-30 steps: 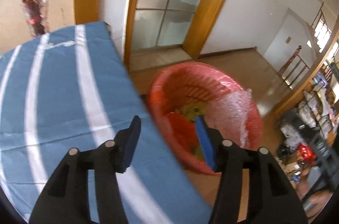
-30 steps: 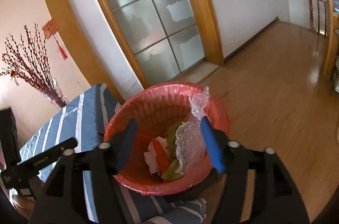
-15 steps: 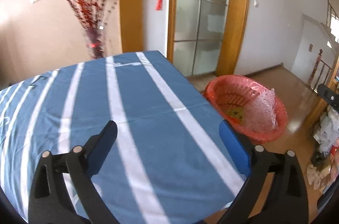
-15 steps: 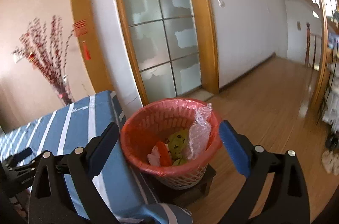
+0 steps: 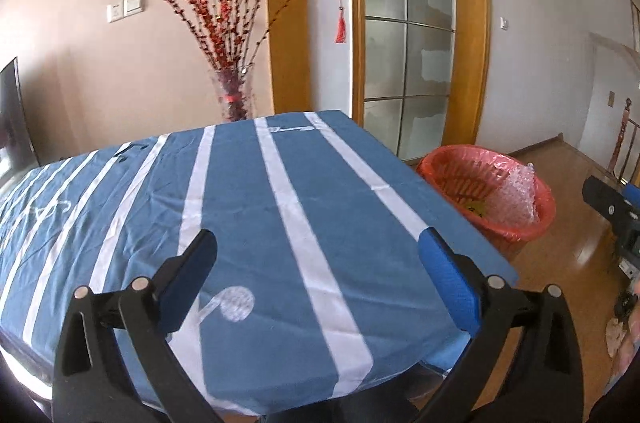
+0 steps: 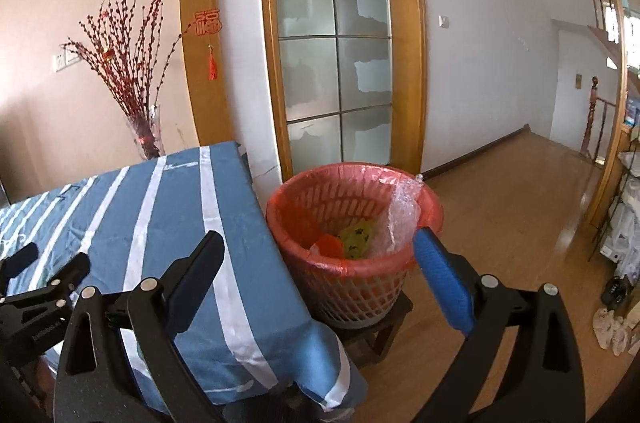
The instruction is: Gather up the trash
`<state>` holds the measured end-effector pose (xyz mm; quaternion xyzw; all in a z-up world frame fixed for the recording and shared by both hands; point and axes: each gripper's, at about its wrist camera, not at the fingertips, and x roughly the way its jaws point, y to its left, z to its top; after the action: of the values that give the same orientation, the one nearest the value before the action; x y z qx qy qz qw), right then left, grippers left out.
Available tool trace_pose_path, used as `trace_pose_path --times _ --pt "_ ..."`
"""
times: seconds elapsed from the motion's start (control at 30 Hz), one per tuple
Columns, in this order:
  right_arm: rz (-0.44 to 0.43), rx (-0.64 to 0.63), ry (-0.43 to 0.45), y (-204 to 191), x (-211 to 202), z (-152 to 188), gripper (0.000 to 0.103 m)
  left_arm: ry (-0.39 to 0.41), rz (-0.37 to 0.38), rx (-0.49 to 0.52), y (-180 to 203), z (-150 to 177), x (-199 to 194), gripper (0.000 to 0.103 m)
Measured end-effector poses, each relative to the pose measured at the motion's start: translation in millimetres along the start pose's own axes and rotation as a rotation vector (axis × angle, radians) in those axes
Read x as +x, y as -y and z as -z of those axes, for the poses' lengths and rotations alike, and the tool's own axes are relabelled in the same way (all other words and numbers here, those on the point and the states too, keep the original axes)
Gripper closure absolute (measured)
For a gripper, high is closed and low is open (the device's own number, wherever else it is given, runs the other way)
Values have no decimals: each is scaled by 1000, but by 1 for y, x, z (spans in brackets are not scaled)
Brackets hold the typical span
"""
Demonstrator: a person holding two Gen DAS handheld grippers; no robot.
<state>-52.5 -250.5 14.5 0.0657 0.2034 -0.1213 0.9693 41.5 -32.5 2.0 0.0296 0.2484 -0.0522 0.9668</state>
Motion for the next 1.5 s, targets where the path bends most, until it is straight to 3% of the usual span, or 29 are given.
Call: trace_pose_path --times 0.2,0.53,1.03,1.5 --pt "44 -17 31 -11 -16 8 8 29 -44 -17 -7 11 -20 4" --pt "41 -2 26 -21 -31 24 8 77 -101 -22 -7 25 -45 4" --pt "86 -6 8 -24 -40 40 8 20 -117 -73 -18 35 -43 4" --pt "111 -10 -9 -24 -41 45 8 16 -142 -84 -21 37 -43 4"
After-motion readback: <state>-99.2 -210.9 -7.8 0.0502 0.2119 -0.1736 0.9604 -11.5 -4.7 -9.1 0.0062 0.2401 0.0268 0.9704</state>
